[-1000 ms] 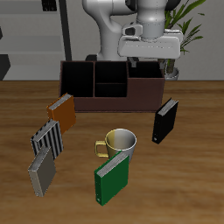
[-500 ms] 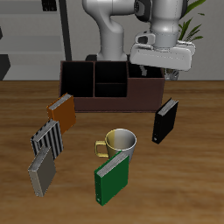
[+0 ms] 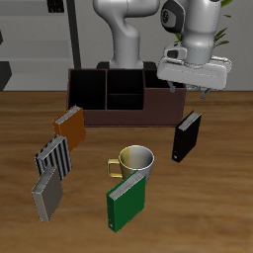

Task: Place the black book into the back desk caddy's front compartment

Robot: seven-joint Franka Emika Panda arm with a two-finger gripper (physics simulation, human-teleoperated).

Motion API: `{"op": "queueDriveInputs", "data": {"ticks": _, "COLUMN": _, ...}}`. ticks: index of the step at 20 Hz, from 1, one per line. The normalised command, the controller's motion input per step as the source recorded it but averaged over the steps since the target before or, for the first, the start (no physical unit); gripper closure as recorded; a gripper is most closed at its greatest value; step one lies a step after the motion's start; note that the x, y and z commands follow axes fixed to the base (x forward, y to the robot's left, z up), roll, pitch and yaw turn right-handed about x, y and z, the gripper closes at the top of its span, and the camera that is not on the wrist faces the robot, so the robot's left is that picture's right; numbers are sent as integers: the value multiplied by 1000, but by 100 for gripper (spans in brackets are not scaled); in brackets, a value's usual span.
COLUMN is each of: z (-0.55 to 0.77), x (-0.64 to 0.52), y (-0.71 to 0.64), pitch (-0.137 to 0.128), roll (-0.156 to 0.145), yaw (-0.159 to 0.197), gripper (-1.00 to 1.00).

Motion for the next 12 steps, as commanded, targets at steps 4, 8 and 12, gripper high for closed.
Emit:
{"op": "queueDriveInputs", "data": {"ticks": 4, "z": -152, "x": 116, "y": 103, "pitch": 30, "roll": 23, "yaw": -18, "gripper": -100}}
{"op": "queueDriveInputs", "data": {"ticks": 8, "z": -136, "x": 29, "y": 18, "pitch": -8, "roll": 17, "yaw": -19, "gripper": -100}}
{"op": "queueDriveInputs", "data": {"ticks": 12, "z": -256, "x": 62, "y": 22, "pitch": 21, "roll": 27, "yaw": -55, "gripper": -100}}
